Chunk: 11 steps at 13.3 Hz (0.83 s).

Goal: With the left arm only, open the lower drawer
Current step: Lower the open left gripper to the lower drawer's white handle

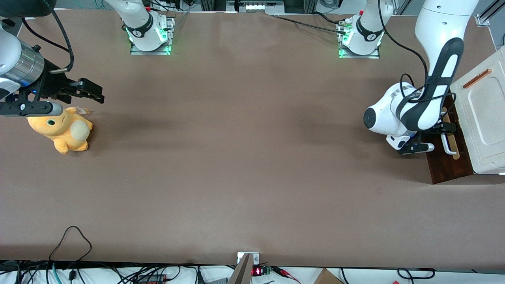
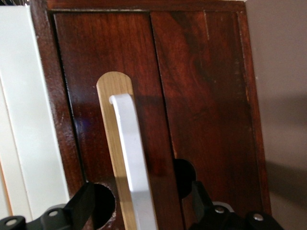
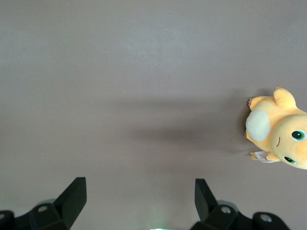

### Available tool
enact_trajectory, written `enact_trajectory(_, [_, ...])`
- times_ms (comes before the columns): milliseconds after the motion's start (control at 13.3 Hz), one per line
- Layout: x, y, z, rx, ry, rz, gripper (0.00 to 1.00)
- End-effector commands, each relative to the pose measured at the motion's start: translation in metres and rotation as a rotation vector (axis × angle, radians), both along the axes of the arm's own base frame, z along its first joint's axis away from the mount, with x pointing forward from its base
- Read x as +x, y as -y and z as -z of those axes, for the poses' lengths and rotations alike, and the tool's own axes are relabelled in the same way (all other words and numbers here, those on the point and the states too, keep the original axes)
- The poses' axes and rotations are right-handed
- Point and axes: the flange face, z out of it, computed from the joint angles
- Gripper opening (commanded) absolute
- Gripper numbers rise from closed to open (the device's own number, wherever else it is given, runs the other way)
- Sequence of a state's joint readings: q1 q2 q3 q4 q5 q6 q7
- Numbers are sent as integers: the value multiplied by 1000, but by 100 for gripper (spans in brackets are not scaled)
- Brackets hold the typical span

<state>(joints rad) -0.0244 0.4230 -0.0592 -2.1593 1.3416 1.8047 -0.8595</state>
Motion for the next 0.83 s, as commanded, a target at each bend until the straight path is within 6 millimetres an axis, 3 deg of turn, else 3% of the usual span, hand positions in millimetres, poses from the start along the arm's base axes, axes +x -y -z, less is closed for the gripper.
enact_trajectory(0, [-7,8,3,39,7,21,83])
enact_trajectory(150, [-17,13,9,73,6,20,78])
enact_trajectory(526, [-33,8,21,164,19,75,79])
enact_trajectory(752, [-32,7,22,174,23,93,79])
